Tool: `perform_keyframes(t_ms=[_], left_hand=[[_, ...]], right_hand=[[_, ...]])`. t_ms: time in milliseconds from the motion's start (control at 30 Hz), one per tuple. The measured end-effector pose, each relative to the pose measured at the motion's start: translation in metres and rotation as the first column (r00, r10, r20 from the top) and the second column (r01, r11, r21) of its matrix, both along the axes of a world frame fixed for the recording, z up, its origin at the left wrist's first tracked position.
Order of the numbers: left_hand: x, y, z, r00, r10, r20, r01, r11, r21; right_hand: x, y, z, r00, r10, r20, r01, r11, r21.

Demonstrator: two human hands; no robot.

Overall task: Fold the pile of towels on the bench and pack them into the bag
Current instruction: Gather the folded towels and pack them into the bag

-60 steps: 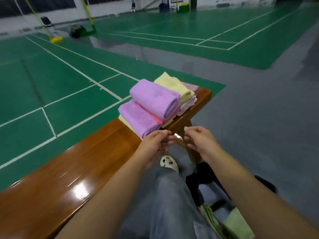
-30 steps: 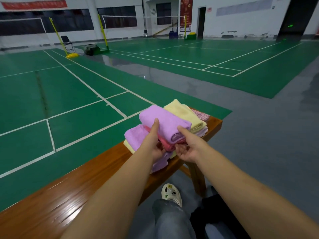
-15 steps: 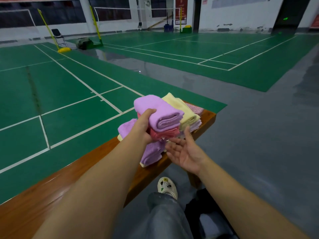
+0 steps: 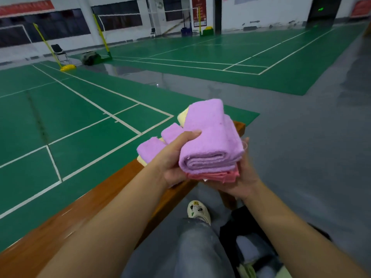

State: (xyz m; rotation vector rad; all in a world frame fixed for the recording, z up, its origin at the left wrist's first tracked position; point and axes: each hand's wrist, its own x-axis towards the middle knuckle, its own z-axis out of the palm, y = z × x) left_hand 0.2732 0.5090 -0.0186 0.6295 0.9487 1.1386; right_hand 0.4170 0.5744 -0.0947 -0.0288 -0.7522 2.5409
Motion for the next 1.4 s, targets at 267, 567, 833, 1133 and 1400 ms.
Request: perform_keyframes(t_ms=[267, 567, 833, 1133, 1400], left_hand=[[0.065, 0.016, -0.068, 0.983, -0.174, -0.049, 0.168, 0.979, -0.112], [0.147, 0.07, -0.187, 0.918, -0.342, -0.2, 0.292, 0.926, -0.241], [0.175, 0.082, -0.297, 0.806, -0.568, -0.166, 0.423, 0.749, -0.509], [0.166, 0.123, -0.4, 0.979, -0.197, -0.05, 0.082, 0.609, -0.789], [0.186, 0.169, -0.439, 0.981, 0.17, 0.095, -0.026, 0.6, -0.8]], right_hand=[[0.099, 0.0, -0.025, 0.891, -0.367, 0.268, 0.377, 0.926, 0.015], [0.182, 0.023, -0.122, 0.567, -0.511, 0.646, 0.533, 0.826, 0.185], [0.211, 0.003, -0.235, 0.487, -0.382, 0.785, 0.625, 0.781, -0.007], [0.217, -0.051, -0.327, 0.456, -0.197, 0.868, 0.686, 0.699, -0.202], [0.195, -0.054, -0.352, 0.527, -0.087, 0.845, 0.605, 0.737, -0.302]])
